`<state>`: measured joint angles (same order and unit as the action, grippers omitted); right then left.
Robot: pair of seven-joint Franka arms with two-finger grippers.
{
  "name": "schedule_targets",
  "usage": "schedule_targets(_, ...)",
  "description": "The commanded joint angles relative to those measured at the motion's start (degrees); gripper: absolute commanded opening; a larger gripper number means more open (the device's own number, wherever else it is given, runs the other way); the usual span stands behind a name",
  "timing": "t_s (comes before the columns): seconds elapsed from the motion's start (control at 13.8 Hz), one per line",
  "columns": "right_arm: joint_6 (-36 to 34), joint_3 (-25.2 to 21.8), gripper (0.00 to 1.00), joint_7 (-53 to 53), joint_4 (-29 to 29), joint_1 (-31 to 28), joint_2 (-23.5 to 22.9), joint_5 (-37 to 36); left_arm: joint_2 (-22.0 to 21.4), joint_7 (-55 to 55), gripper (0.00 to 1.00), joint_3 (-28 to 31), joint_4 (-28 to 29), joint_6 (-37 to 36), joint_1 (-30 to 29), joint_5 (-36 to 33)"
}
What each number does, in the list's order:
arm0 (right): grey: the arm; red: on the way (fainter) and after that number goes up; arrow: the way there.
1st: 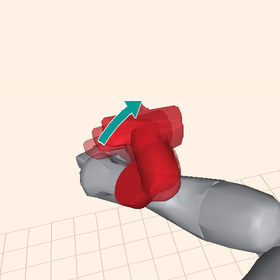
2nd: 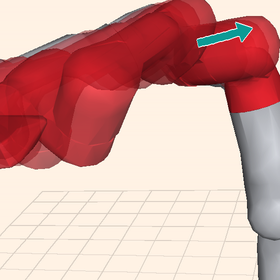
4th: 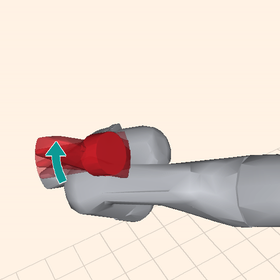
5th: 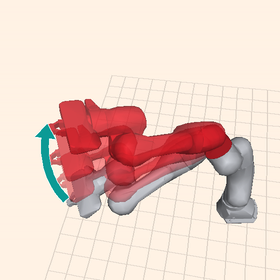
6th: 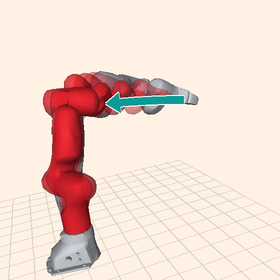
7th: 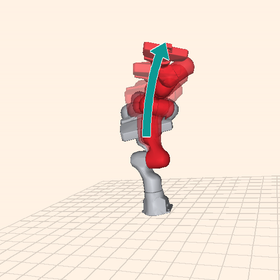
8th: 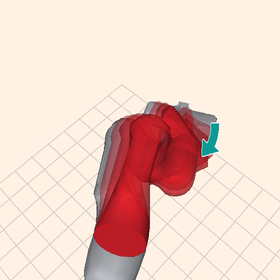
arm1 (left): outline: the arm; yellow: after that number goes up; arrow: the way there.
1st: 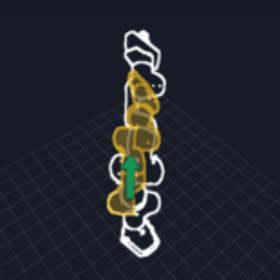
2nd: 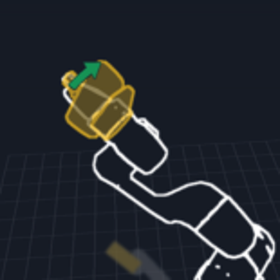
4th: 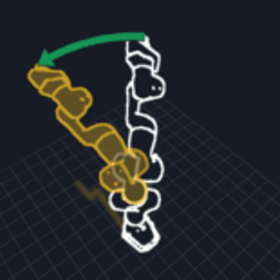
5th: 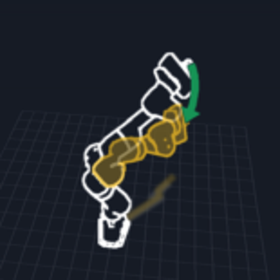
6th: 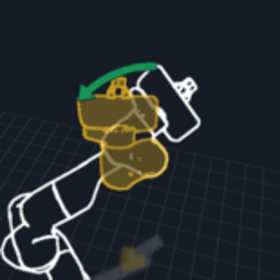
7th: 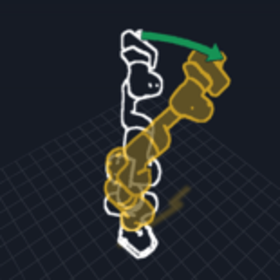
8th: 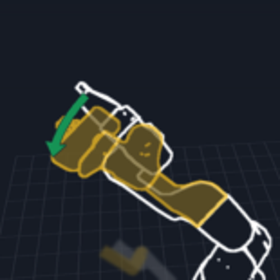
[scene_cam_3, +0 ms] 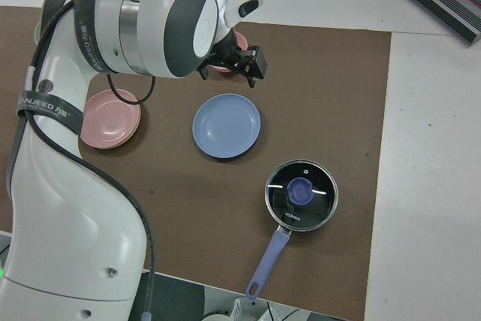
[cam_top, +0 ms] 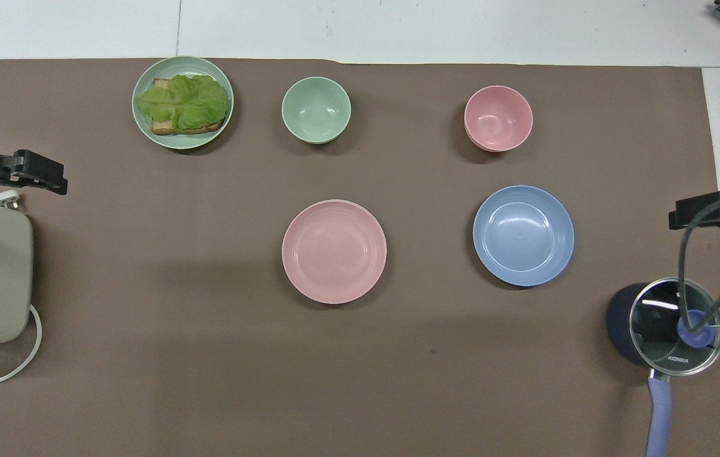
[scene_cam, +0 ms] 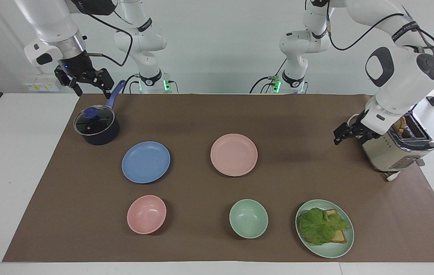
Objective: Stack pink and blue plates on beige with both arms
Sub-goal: 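Open the left gripper and draw it back to rest, then reach the right gripper to the blue plate rim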
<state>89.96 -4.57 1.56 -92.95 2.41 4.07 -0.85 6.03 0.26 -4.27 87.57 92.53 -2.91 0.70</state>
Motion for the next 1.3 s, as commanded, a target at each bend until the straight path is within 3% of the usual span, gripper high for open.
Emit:
schedule_targets(0.0, 0.7, 0.3, 1.0, -2.0, -1.3, -0.9, 0.8, 0.3, -1.5, 0.5, 1.0, 0.0, -0.6, -1.8, -0.2, -1.0)
schedule_targets(0.29, 2.3, 0.4, 1.0, -3.5, -3.0, -0.9, 0.1, 0.4, -2.1, 0.6, 1.0, 0.0, -0.7, -1.8, -0.6, -0.6)
schedule_targets(0.58, 9.5, 0.4, 1.0, -4.8, -9.2, -0.8, -0.4, 0.4, -2.9, 0.5, 1.0, 0.1, -0.6, -1.8, -0.2, -0.8)
schedule_targets(0.8, 15.2, 0.4, 1.0, -4.8, -12.5, -0.6, -2.5, 0.4, -3.5, 2.9, 1.0, 12.9, -0.4, -1.9, 10.5, -0.4)
schedule_targets(0.94, 17.0, 0.4, 1.0, -4.8, -12.8, -0.6, -5.8, 0.5, -3.6, 3.9, 1.0, 12.8, -0.3, -2.0, 10.4, -0.3)
schedule_targets(1.23, 28.4, 0.4, 1.0, -5.2, -18.0, -0.5, -10.1, 2.6, -3.7, 3.7, 1.0, 12.9, -0.1, -2.0, 10.5, -0.3)
